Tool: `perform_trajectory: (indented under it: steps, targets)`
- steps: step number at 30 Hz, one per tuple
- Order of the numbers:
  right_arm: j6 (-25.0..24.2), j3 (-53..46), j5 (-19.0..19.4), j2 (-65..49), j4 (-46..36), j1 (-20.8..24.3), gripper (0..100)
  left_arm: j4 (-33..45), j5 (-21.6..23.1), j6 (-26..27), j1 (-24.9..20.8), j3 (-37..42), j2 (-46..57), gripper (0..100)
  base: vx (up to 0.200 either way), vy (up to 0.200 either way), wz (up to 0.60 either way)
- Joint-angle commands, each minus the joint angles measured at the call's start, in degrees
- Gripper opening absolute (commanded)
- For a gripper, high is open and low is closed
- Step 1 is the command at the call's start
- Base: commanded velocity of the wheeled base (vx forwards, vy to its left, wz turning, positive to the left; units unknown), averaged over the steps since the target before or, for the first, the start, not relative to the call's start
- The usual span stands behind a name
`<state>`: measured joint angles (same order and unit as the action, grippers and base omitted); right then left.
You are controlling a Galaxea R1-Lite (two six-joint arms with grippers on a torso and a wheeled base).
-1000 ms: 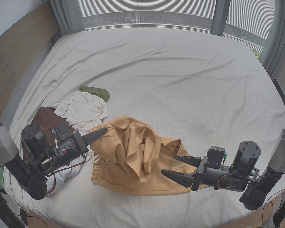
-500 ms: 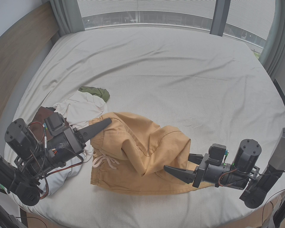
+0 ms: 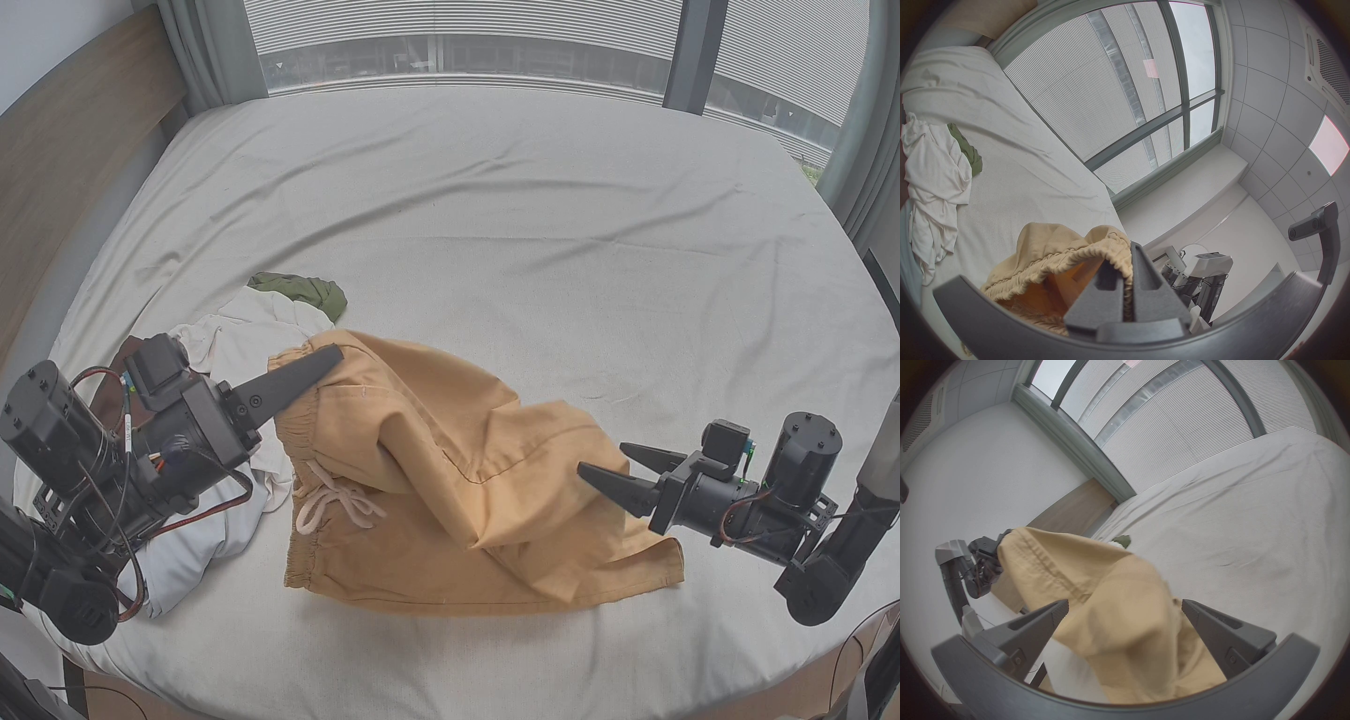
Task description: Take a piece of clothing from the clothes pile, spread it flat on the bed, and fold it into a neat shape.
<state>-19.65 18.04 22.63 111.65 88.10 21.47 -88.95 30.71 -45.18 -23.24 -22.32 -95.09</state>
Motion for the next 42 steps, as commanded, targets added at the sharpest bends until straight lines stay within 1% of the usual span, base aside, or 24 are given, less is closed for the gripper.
perform_trajectory:
  steps: [1,3,8,10,11,12,14,16,17,21,23,26,29,34,37,39,40,42]
  targets:
    - [0.1,0.0,1.0,2.0,0.1,-3.4,100,-0.3,0.0,-0.7,0.4,-1.0,1.0,0,0.0,0.0,0.0]
    - [0.1,0.2,1.0,2.0,0.1,-3.5,100,-0.1,0.0,-1.9,1.1,-1.1,1.6,0,0.0,0.0,0.0]
    - [0.0,0.1,1.1,2.0,0.1,-3.5,100,-0.3,-0.2,-1.4,1.5,-1.4,-0.1,0,0.0,0.0,0.0]
    - [-0.1,-0.1,1.2,1.9,0.1,-3.5,100,-0.1,-0.2,-2.5,2.3,-2.2,1.7,0,0.0,0.0,0.0]
    - [-0.2,-0.1,1.3,1.7,0.0,-3.6,100,0.1,-0.2,-3.8,3.5,-1.9,1.9,0,0.0,0.0,0.0]
    - [-0.2,-0.1,1.4,1.7,0.1,-3.6,100,0.1,-0.1,-3.7,3.5,-1.8,1.7,0,0.0,0.0,0.0]
    - [-0.2,-0.4,2.4,1.9,0.1,-3.5,100,-0.1,-0.6,-0.5,4.2,-1.2,-5.0,0,0.0,0.0,0.0]
    - [-0.2,-0.7,2.7,2.0,0.1,-3.2,100,-0.2,-1.3,3.8,5.0,-1.7,-8.3,0,0.0,0.0,0.0]
    - [-0.2,-1.0,2.8,2.0,0.1,-3.1,100,-0.2,-1.6,4.9,5.3,-1.9,-8.9,0,0.0,0.0,0.0]
    - [-0.2,-1.6,3.0,1.9,0.1,-3.0,100,-0.2,-1.9,5.1,5.6,-2.2,-8.7,0,0.0,0.0,0.0]
    - [-0.2,-2.7,4.0,2.1,0.0,-3.0,100,-0.1,-2.0,5.6,5.9,-2.2,-8.6,0,0.0,0.0,0.0]
    - [-0.1,-4.5,5.2,2.4,0.0,-2.9,100,0.0,-2.0,5.6,7.7,-2.6,-9.2,0,0.0,0.0,0.0]
    - [0.0,-4.9,5.2,3.9,0.0,-2.6,100,-0.1,-2.0,5.8,8.9,-2.7,-10.0,0,0.0,0.0,0.0]
    - [-0.2,-5.0,5.4,5.9,0.0,-2.1,100,0.0,-2.0,6.0,9.1,-2.6,-10.6,0,0.0,0.0,0.0]
    - [-0.2,-6.3,5.5,8.3,0.1,-1.3,100,-0.1,-2.1,8.8,10.1,-2.8,-13.4,0,0.0,0.0,0.0]
    - [-0.2,-6.4,5.5,8.5,0.0,-1.3,100,0.0,-2.1,9.1,10.2,-2.9,-13.5,0,0.0,0.0,0.0]
    - [-0.3,-6.4,5.9,9.5,0.1,-0.8,100,-0.1,-2.2,10.5,10.8,-3.6,-15.0,0,0.0,0.0,0.0]
    - [-0.3,-6.5,6.1,10.5,0.0,-0.5,100,-0.1,-2.4,10.7,10.8,-3.8,-15.2,0,0.0,0.0,0.0]
